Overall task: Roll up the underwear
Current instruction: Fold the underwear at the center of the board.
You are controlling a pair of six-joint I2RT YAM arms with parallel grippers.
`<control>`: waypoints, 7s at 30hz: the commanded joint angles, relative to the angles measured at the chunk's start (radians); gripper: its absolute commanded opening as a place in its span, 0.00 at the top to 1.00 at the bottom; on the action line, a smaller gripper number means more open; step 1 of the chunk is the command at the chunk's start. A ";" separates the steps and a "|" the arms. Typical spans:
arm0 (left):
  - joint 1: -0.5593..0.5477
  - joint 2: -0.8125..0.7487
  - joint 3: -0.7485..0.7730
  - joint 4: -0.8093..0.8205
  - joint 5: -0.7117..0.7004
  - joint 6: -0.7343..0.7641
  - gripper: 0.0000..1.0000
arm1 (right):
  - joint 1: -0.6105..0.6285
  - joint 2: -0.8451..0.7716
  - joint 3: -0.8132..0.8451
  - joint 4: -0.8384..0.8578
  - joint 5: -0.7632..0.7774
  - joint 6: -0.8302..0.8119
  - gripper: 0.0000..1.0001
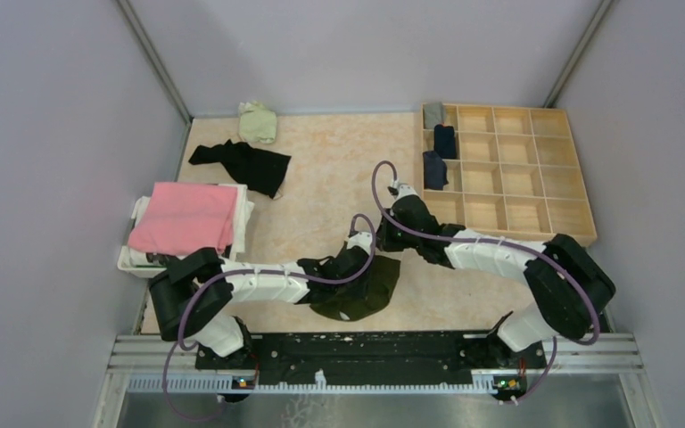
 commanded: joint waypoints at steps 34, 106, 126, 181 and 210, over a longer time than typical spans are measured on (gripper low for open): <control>-0.027 -0.070 0.082 -0.169 0.051 0.105 1.00 | -0.006 0.061 -0.028 -0.247 0.272 -0.074 1.00; -0.064 -0.267 -0.228 0.038 -0.215 -0.067 0.68 | -0.006 -0.050 -0.106 -0.184 0.226 -0.039 0.95; -0.064 -0.186 -0.225 0.047 -0.191 -0.072 0.71 | -0.007 -0.338 -0.139 -0.239 0.219 -0.051 0.85; 0.229 0.075 -0.004 0.699 0.273 0.118 1.00 | -0.006 -0.102 -0.271 -0.020 0.172 0.033 1.00; 0.309 0.295 0.002 0.701 0.241 0.161 1.00 | -0.007 -0.089 -0.277 -0.032 0.175 0.027 1.00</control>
